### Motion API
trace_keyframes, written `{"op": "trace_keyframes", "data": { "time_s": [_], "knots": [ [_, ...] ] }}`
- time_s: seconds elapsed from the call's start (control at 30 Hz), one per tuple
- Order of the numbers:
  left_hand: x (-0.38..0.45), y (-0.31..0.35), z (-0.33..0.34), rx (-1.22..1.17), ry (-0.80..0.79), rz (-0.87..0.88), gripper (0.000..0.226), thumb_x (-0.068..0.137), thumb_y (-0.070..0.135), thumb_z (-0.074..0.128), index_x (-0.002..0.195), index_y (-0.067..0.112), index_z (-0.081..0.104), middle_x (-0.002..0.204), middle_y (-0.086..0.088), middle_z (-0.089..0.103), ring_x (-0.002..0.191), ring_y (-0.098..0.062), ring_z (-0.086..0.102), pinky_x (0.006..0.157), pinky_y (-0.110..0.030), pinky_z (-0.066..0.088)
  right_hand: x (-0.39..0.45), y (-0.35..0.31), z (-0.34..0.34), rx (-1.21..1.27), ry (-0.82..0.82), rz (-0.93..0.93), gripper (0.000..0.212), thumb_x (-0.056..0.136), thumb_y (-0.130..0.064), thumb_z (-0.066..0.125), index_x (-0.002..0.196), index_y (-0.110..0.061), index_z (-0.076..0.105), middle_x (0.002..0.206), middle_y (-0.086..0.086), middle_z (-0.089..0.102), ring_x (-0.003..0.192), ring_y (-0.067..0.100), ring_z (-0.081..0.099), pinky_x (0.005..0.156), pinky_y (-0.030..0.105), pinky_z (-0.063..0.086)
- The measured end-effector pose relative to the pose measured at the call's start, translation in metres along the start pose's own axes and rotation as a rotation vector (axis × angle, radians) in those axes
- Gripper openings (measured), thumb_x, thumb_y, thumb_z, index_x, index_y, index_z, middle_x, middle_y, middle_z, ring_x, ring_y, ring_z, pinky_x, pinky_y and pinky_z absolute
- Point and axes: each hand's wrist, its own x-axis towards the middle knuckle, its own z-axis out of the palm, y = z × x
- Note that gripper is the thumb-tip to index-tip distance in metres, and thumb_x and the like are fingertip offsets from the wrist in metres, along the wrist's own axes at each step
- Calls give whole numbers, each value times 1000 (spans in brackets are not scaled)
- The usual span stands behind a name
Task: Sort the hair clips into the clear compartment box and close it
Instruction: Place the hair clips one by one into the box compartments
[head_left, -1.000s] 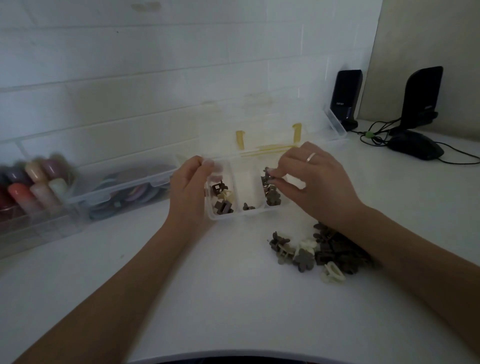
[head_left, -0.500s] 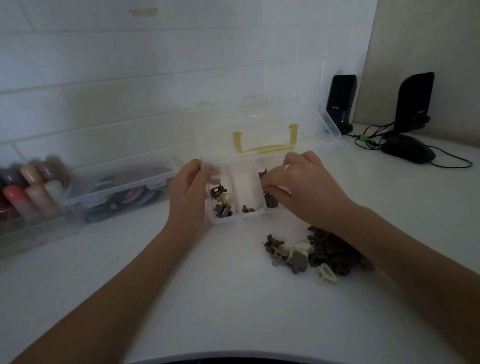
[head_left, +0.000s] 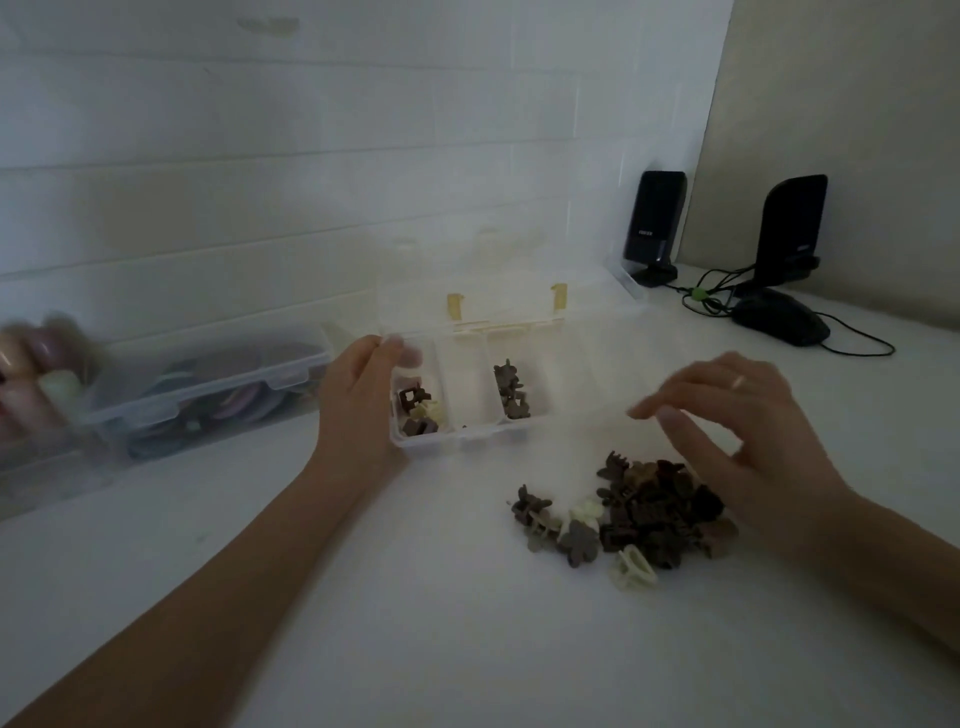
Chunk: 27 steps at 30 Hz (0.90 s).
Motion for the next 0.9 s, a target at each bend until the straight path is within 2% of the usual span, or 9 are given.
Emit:
{"op": "trace_keyframes", "data": {
  "time_s": [0.1,0.2,0.3,0.4,0.47,0.57,0.67,0.77,0.9],
  "knots": [
    [0,0,-2,49,34,69,31,94,23,43,81,1,61,82,-1,61,68,9,54,65,-2,39,-16,3,0,71,-112,433,49,86,-65,25,108,-29,51,110,-9,51,108,12,43,88,33,34],
    [2,-3,-2,41,43,20,31,95,24,43,79,5,61,83,0,62,80,-8,55,79,-22,43,-15,-4,3,258,-335,687,72,81,-69,21,136,-24,37,141,-3,40,125,9,35,100,27,26],
    [5,-5,-3,-32,39,-68,31,91,32,46,76,11,63,83,2,64,89,-26,60,86,-44,47,-14,-21,3,249,-466,611,80,78,-65,14,148,-25,16,153,-13,19,137,0,15,110,19,6],
    [5,-4,-3,5,58,-44,31,95,27,44,77,9,63,82,4,63,79,-3,58,82,-22,44,-14,-39,1,264,-607,570,81,72,-66,9,147,-35,6,133,-30,0,120,-14,-5,97,7,-7],
    [3,-3,-1,33,73,-24,31,97,21,42,80,5,62,81,5,61,68,8,53,68,-10,41,-18,-48,3,272,-646,478,82,71,-79,6,145,-44,0,137,-33,-4,120,-19,-16,104,12,-10],
    [2,-2,-1,24,71,-12,30,97,18,42,80,3,61,80,5,61,70,4,53,68,-16,42,-21,-56,10,211,-634,327,98,54,-96,24,139,-58,-5,150,-33,-11,132,-16,-21,116,32,-11],
    [2,-1,-2,43,50,27,31,94,23,42,80,3,61,79,6,60,68,9,54,67,-8,40,-16,-65,19,64,-607,143,90,58,-89,39,134,-63,-1,151,-33,-5,138,-8,-19,115,39,-13],
    [0,0,-4,76,27,70,38,85,31,37,80,2,60,79,4,60,72,7,55,65,-2,38,-7,-71,30,30,-574,96,67,68,-80,32,131,-64,17,150,-32,17,142,-3,1,115,47,-10],
    [1,-1,-3,-26,46,-4,34,82,34,40,75,7,60,79,2,61,80,-11,56,74,-14,43,0,-71,32,75,-556,119,56,75,-76,30,128,-56,35,141,-32,36,138,-5,14,115,47,-9]
  ]
}}
